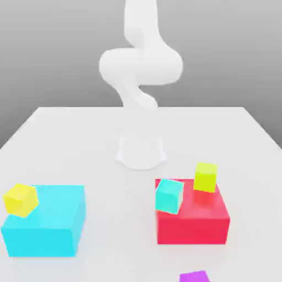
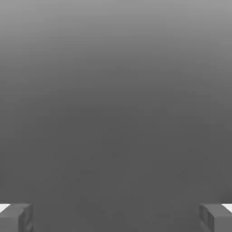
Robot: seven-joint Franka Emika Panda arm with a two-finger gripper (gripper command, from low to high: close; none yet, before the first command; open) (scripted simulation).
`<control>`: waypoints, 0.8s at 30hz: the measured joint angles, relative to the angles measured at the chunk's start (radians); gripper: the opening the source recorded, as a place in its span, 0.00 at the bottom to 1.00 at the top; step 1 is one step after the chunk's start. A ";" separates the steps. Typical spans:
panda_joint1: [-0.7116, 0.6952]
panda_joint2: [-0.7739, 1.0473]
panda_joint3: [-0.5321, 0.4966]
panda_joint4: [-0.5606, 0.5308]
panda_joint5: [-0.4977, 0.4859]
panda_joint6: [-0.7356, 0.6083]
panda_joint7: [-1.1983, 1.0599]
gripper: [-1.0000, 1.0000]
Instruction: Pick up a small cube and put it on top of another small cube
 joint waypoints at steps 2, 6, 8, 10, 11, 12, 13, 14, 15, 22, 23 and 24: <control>0.001 0.077 0.011 0.004 -0.005 0.021 0.003 0.50; 0.003 0.224 0.032 0.011 -0.014 0.061 0.009 0.50; 0.005 0.296 0.042 0.014 -0.020 0.081 0.014 0.50; 0.006 0.369 0.052 0.018 -0.026 0.100 0.018 0.50; 0.008 0.405 0.057 0.019 -0.030 0.110 0.020 0.50; 0.009 0.441 0.061 0.021 -0.033 0.120 0.023 0.50; 0.011 0.477 0.066 0.023 -0.037 0.130 0.025 0.50; 0.013 0.514 0.070 0.024 -0.041 0.140 0.028 0.50; 0.014 0.550 0.074 0.026 -0.045 0.149 0.030 0.50; 0.041 0.804 0.091 0.038 -0.070 0.218 0.047 0.50; 0.045 0.840 0.092 0.040 -0.072 0.228 0.049 0.50; 0.048 0.876 0.094 0.042 -0.075 0.238 0.051 0.50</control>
